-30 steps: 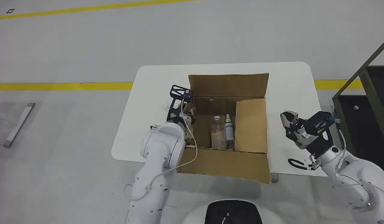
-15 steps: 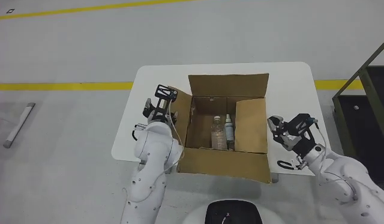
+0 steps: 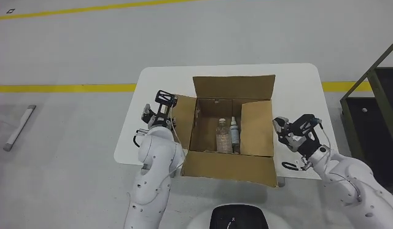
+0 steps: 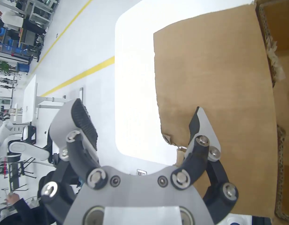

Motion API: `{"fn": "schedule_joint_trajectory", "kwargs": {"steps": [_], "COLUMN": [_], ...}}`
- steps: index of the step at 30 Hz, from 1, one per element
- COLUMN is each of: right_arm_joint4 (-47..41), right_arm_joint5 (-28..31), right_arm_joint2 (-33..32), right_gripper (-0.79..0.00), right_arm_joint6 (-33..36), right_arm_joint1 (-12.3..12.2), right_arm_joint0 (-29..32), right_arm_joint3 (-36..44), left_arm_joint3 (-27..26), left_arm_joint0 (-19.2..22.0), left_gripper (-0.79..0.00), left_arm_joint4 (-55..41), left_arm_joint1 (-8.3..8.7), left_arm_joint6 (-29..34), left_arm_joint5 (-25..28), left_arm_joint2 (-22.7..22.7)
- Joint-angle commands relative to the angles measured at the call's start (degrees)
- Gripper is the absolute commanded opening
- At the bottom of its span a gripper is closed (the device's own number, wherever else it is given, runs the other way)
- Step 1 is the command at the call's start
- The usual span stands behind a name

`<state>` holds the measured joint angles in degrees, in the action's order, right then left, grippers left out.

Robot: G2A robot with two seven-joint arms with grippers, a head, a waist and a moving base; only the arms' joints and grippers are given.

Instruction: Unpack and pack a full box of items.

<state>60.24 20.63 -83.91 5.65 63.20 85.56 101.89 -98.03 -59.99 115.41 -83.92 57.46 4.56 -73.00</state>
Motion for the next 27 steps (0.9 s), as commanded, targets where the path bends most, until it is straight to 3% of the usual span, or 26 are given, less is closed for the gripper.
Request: {"fn": "schedule_joint_trajectory", "kwargs": {"steps": [1, 8, 14, 18, 24, 27], "right_arm_joint4": [-0.3, -1.7, -2.3, -1.9, -0.5, -0.2], "right_arm_joint5": [-0.2, -0.9, -2.5, -3.4, -4.3, -4.5], "right_arm_joint2": [-1.8, -8.3, -11.6, -12.1, -11.5, -11.2], "right_gripper": [-0.785, -0.785, -0.785, -0.785, -0.785, -0.785], "right_arm_joint6": [-0.5, -1.4, -2.6, -3.4, -4.5, -4.9], "right_arm_joint1": [-0.1, -0.6, -0.6, -0.5, -0.3, -0.2], "right_arm_joint0": [1.1, 6.1, 9.2, 10.2, 11.5, 11.9], "right_arm_joint3": [1.5, 4.8, 4.3, 3.3, 2.0, 1.7], "left_arm_joint3": [-2.2, -9.9, -14.5, -13.4, -8.9, -5.5], "left_arm_joint0": [0.0, -1.1, -2.1, -2.4, -1.4, -0.7], "left_gripper": [0.0, 0.0, 0.0, 0.0, 0.0, 0.0], "left_arm_joint4": [0.7, -3.4, -9.9, -20.4, -34.1, -42.6], "left_arm_joint1": [-0.01, -0.25, -0.79, -1.46, -2.49, -2.87], "left_arm_joint6": [-0.9, -4.4, -8.2, -10.9, -8.5, -6.9], "left_arm_joint5": [0.4, 3.1, 6.5, 9.1, 10.5, 9.9], "left_arm_joint2": [0.2, 1.4, 6.0, 9.6, 13.7, 13.5]}}
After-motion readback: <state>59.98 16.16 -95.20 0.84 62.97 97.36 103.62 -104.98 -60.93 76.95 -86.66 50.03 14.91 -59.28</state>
